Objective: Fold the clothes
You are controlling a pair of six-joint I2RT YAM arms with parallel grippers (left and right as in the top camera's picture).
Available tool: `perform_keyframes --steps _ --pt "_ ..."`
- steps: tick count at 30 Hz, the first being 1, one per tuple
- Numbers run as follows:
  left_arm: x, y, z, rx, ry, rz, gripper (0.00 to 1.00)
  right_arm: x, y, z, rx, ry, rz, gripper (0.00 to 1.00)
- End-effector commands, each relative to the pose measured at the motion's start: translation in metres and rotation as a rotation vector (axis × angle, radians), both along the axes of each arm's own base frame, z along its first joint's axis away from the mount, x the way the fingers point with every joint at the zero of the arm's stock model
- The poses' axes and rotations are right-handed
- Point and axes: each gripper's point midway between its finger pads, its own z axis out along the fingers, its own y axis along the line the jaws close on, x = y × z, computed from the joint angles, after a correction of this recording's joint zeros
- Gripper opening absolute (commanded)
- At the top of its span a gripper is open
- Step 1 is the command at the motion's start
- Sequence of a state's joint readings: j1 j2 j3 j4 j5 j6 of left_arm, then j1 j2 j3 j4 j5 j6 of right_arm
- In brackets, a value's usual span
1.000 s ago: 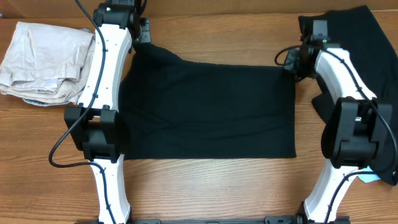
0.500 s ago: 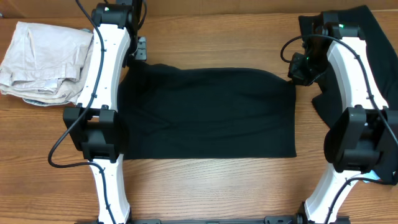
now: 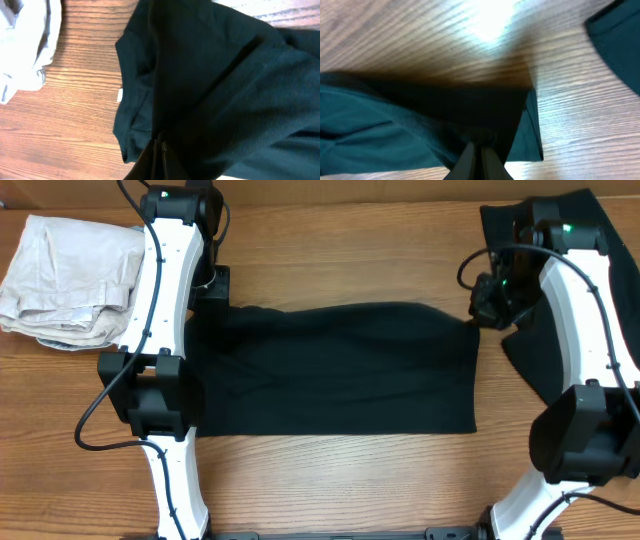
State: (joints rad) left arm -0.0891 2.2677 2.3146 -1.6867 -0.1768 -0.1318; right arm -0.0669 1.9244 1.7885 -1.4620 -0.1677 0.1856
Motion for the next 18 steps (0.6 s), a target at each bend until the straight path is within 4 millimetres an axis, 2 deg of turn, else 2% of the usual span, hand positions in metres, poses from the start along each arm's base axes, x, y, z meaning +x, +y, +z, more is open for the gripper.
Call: perform_keyframes --steps 1,4,7,14,18 --pt "-0.005 -0.002 0.01 -0.029 -0.012 -0.024 0.04 -0.019 -0.005 -0.008 -0.016 0.02 -0.005 0.04" --pt "-0.014 -0.006 0.001 -0.057 0.038 -0.053 0.04 -0.034 -0.005 -0.017 -0.013 0.051 -0.01 0.04" --pt "-0.031 0.0 -0.016 -0.026 0.125 -0.059 0.04 -0.046 -0.006 -0.026 -0.01 0.088 -0.016 0.04" --pt "-0.077 0.034 -0.057 0.102 0.322 0.038 0.04 -0.058 -0.007 -0.045 -0.006 0.133 -0.02 0.04" --pt "-0.09 0.044 -0.074 0.092 0.366 0.082 0.04 -0.062 -0.01 -0.053 -0.004 0.144 -0.032 0.04"
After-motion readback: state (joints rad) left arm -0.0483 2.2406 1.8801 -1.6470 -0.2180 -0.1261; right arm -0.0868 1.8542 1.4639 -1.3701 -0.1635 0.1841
